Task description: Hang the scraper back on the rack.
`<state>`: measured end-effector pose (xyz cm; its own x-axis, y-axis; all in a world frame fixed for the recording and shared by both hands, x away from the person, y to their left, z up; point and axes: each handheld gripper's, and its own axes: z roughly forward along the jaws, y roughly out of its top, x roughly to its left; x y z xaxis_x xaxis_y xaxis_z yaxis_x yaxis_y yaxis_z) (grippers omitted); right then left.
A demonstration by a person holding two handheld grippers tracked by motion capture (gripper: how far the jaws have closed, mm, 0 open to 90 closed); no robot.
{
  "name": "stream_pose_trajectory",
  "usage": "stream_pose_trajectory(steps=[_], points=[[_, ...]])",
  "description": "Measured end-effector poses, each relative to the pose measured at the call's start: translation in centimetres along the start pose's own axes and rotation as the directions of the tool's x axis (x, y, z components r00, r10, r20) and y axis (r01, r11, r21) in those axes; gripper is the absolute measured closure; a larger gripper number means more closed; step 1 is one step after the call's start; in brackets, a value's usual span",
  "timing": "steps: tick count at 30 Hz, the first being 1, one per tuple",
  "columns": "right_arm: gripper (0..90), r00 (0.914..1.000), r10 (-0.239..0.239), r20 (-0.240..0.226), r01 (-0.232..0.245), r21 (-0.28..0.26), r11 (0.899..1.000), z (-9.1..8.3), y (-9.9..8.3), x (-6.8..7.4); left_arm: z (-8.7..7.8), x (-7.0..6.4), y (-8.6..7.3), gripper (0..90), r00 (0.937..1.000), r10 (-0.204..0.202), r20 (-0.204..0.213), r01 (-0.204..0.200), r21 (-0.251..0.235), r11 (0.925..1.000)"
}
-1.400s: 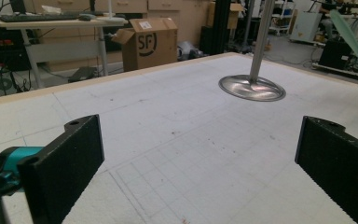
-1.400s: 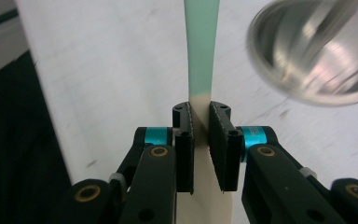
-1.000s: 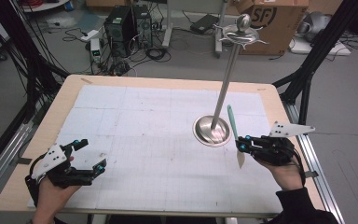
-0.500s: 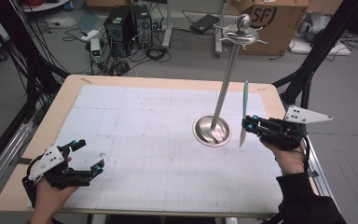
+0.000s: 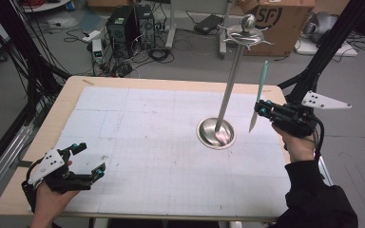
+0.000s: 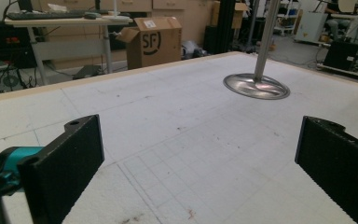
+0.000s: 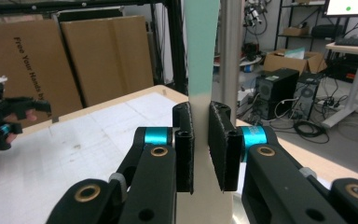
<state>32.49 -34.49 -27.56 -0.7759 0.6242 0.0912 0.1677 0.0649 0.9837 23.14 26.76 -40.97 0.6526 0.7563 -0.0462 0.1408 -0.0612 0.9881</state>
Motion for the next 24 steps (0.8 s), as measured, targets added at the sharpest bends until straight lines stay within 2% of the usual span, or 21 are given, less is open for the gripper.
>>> stream_pose_trajectory(steps=[4, 7, 13, 15, 24], points=[[80.6, 0.9998, 0.016, 0.013, -0.016, -0.016, 1.0, -0.1, 0.7, -0.6, 0.0, -0.1, 0.0, 1.7, 0.9999, -0.011, 0.013, 0.011, -0.008, 0.9999], [80.6, 0.9993, 0.031, 0.021, -0.03, -0.025, 0.999, -0.1, 0.9, -0.9, 0.0, -0.3, 0.1, 1.7, 0.9999, -0.003, 0.017, 0.003, -0.007, 1.0], [80.6, 0.9982, 0.047, 0.037, -0.045, -0.05, 0.998, -0.1, 1.4, -1.7, -0.2, -0.2, 0.0, 1.7, 0.9999, -0.01, 0.009, 0.01, -0.009, 0.9999], [80.7, 0.9976, 0.027, 0.064, -0.025, -0.035, 0.999, -0.1, 2.0, -1.8, -0.3, -0.1, -0.1, 1.7, 0.9999, -0.007, 0.012, 0.007, -0.009, 0.9999], [80.6, 0.9975, 0.02, 0.067, -0.019, -0.026, 0.999, 0.1, 2.5, -1.9, -0.4, 0.0, -0.2, 1.7, 0.9999, -0.008, 0.013, 0.008, -0.019, 0.9998]])
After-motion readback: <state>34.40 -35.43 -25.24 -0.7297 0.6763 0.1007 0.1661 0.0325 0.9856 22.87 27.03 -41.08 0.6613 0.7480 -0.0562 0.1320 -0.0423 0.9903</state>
